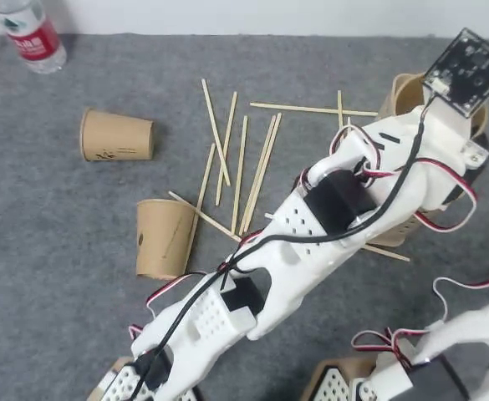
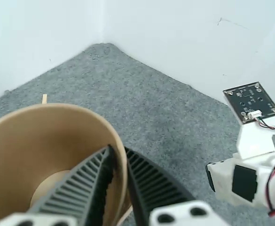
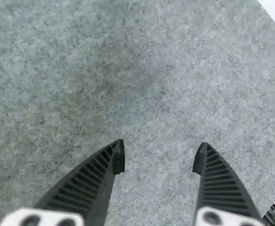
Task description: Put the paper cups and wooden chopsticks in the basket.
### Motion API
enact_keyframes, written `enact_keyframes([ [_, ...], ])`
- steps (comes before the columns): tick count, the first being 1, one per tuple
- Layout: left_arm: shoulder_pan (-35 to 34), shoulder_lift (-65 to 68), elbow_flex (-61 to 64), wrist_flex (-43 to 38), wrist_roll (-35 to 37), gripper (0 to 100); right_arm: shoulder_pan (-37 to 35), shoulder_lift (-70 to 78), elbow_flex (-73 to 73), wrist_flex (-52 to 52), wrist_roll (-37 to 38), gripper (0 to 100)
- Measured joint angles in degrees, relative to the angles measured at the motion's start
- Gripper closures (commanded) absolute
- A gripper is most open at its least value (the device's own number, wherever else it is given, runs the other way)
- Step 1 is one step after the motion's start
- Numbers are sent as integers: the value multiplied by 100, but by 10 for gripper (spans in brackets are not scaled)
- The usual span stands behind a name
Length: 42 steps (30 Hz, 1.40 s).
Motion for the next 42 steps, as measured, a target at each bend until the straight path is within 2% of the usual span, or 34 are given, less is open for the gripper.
enact_keyframes([
  [17,-360,26,-255,79,-352,989,9,0,141,-18,0,751],
  [30,-343,-35,-527,79,-545,989,-62,0,141,-18,0,751],
  [42,-316,492,-501,756,-387,988,-79,0,141,-18,0,751],
])
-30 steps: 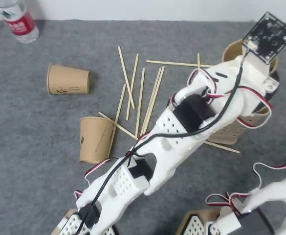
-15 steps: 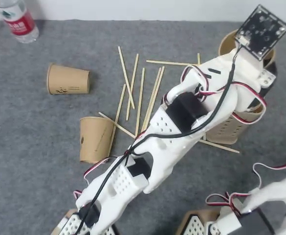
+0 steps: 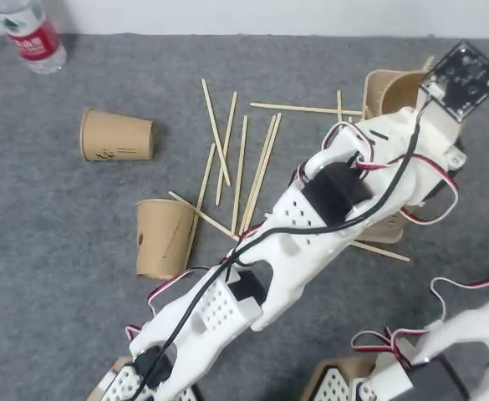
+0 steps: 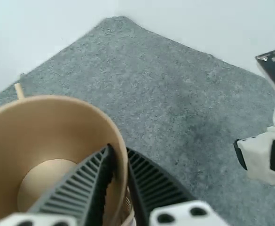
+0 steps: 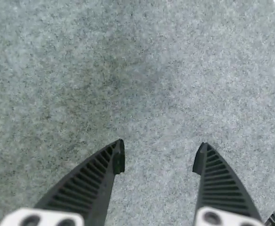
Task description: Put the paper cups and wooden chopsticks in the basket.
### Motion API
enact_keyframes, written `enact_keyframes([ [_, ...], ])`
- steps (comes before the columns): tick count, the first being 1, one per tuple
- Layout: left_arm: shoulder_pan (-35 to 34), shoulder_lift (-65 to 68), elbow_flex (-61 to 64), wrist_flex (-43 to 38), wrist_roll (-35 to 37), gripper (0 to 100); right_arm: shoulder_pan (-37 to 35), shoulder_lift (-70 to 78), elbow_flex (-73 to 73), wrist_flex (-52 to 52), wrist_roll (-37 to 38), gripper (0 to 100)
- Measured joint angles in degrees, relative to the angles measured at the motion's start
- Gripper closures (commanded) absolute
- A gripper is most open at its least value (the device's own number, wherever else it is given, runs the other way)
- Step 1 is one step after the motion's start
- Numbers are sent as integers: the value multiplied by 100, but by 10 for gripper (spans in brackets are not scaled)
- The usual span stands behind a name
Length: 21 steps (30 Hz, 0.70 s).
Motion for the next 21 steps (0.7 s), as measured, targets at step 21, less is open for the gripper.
enact_keyframes([
  [21,466,185,18,149,273,836,0,0,0,0,0,751],
])
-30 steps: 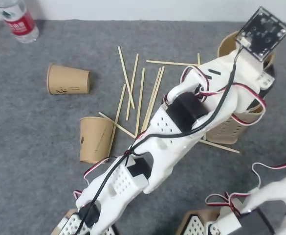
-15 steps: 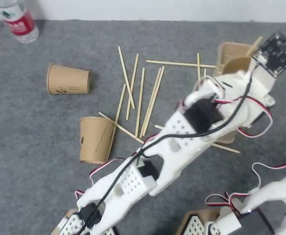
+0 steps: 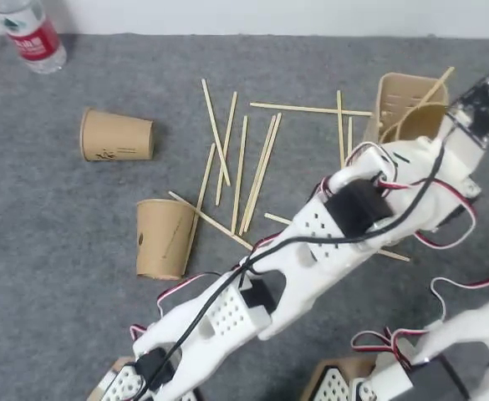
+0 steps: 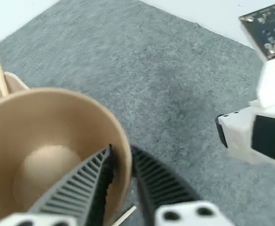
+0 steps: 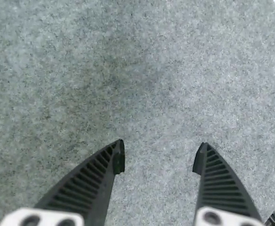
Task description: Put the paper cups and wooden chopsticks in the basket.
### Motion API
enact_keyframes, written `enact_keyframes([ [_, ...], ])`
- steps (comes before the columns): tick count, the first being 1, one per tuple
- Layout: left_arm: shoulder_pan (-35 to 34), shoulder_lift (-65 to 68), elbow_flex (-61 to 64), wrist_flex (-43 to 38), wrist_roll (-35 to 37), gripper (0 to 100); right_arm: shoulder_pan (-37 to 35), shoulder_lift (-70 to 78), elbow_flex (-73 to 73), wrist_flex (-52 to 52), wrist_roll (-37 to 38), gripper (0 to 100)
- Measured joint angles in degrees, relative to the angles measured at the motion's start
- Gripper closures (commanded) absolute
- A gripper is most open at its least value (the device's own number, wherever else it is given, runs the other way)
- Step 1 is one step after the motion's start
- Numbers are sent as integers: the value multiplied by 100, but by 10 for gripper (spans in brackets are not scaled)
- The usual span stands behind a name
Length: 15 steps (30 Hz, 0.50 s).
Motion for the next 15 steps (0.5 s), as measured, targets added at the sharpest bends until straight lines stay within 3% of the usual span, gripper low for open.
enact_keyframes([
  [5,-237,-9,-97,0,862,819,0,0,0,0,0,751],
  [15,-923,-571,-97,97,949,820,-70,0,0,0,-18,751],
])
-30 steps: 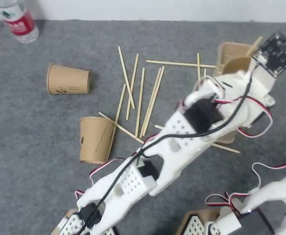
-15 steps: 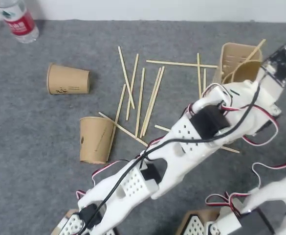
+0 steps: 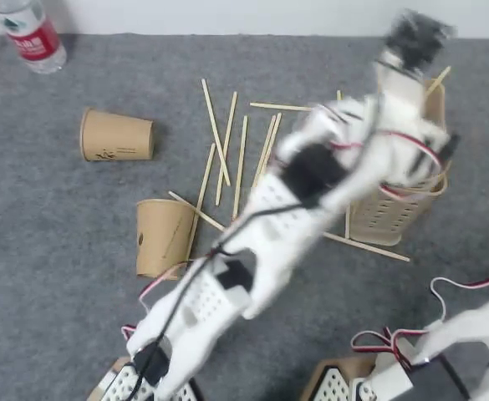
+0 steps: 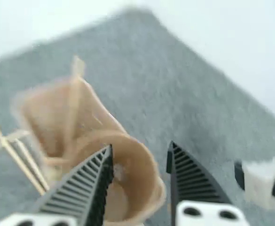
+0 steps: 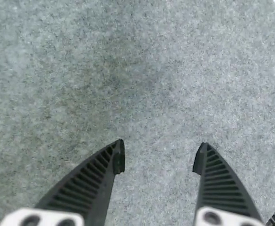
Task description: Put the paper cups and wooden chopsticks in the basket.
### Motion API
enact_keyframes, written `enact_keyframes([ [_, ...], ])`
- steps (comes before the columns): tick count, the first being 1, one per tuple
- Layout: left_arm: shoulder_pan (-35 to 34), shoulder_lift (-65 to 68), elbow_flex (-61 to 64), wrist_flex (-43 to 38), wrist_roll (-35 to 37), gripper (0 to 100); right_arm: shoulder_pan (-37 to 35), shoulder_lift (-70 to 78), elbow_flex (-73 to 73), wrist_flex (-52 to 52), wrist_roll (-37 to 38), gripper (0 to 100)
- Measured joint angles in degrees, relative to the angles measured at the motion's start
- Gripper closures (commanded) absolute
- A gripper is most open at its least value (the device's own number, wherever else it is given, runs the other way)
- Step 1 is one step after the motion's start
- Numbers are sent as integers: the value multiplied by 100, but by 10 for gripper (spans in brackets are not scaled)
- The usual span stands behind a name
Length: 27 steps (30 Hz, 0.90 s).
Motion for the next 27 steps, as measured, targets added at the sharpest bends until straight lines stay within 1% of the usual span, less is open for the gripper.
enact_keyframes([
  [4,-800,-853,0,35,0,820,-273,-18,-264,246,9,751],
  [7,-1582,-1398,0,475,0,820,-668,-132,-1002,897,18,750],
  [11,-2453,-1591,-44,1468,-9,820,-1433,-158,-2462,1978,18,749],
  [13,-2919,-1591,-26,1538,35,820,-1873,-167,-3305,2611,18,749],
  [17,-3930,-1618,281,1591,360,820,-2813,237,-5178,3930,18,749],
  [19,-4202,-1618,659,1591,387,820,-3226,624,-6075,4563,18,750],
  [21,-4325,-1635,1204,1591,422,820,-3596,1090,-6919,5090,18,751],
  [23,-4343,-1644,1855,1591,431,820,-3851,1521,-7446,5213,18,751],
  [27,-4352,-1714,3033,1591,624,820,-4088,2004,-7560,5213,-97,785],
])
